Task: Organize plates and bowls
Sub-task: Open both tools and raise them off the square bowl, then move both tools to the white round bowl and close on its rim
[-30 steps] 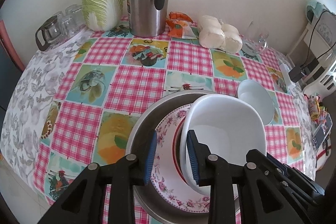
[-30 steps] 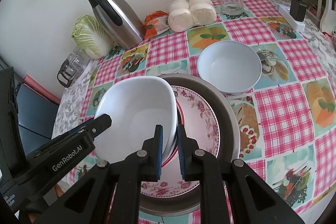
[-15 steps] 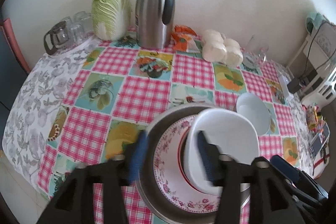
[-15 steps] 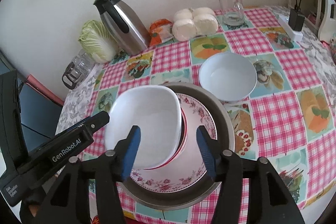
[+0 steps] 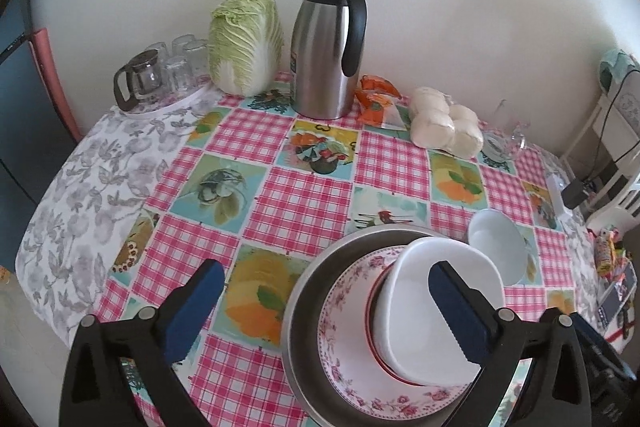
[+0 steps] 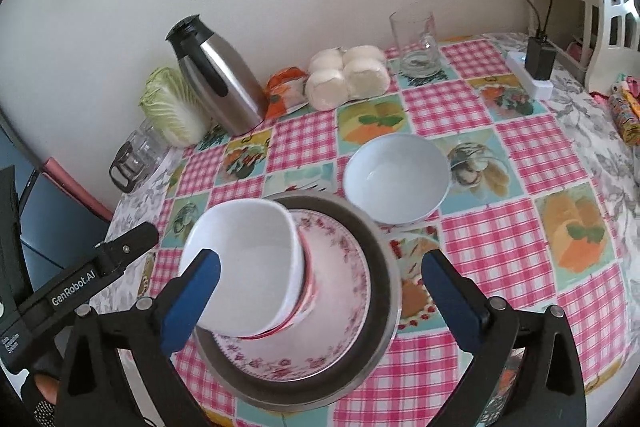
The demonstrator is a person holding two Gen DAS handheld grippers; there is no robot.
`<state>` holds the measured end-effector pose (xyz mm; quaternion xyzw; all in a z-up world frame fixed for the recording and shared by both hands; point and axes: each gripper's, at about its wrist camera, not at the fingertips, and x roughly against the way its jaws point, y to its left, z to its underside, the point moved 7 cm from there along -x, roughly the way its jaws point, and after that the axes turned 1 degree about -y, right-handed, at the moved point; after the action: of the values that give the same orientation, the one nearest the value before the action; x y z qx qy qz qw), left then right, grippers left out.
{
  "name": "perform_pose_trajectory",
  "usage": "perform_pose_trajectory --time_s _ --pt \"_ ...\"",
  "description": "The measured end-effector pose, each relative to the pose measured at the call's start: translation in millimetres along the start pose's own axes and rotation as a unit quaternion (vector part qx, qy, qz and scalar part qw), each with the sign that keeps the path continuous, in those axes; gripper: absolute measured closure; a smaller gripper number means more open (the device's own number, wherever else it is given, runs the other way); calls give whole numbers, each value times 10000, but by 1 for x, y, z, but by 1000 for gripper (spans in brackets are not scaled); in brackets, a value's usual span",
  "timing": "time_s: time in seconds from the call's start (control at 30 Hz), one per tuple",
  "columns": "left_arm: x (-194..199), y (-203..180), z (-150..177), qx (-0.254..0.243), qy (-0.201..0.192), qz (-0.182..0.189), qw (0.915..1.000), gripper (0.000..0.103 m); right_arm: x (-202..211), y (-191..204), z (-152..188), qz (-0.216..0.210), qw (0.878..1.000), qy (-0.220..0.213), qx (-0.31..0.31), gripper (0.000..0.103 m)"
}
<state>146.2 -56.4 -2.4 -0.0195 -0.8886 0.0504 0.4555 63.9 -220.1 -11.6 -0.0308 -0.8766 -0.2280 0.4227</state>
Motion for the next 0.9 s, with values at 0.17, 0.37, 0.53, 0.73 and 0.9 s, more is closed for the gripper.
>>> perform_pose_trajectory --time_s 0.17,0.37,0.53,0.73,0.9 --pt "3 -2 -2 -26 -160 -32 9999 0 0 -11 -3 82 10000 -8 -26 2" --pt "7 -15 -16 -66 -332 90 9994 0 1 -35 -12 221 9995 -167 -167 2" --pt "-1 -41 -30 -327 -151 425 9984 0 -4 -63 -20 266 9986 -189 -407 2" --pt "-11 -82 -56 -1066 38 461 9932 0 -13 -100 -26 449 9957 -158 -790 2" --pt "-30 -131 -71 -1663 533 669 9824 0 -27 -118 -26 406 9931 -31 -1100 2"
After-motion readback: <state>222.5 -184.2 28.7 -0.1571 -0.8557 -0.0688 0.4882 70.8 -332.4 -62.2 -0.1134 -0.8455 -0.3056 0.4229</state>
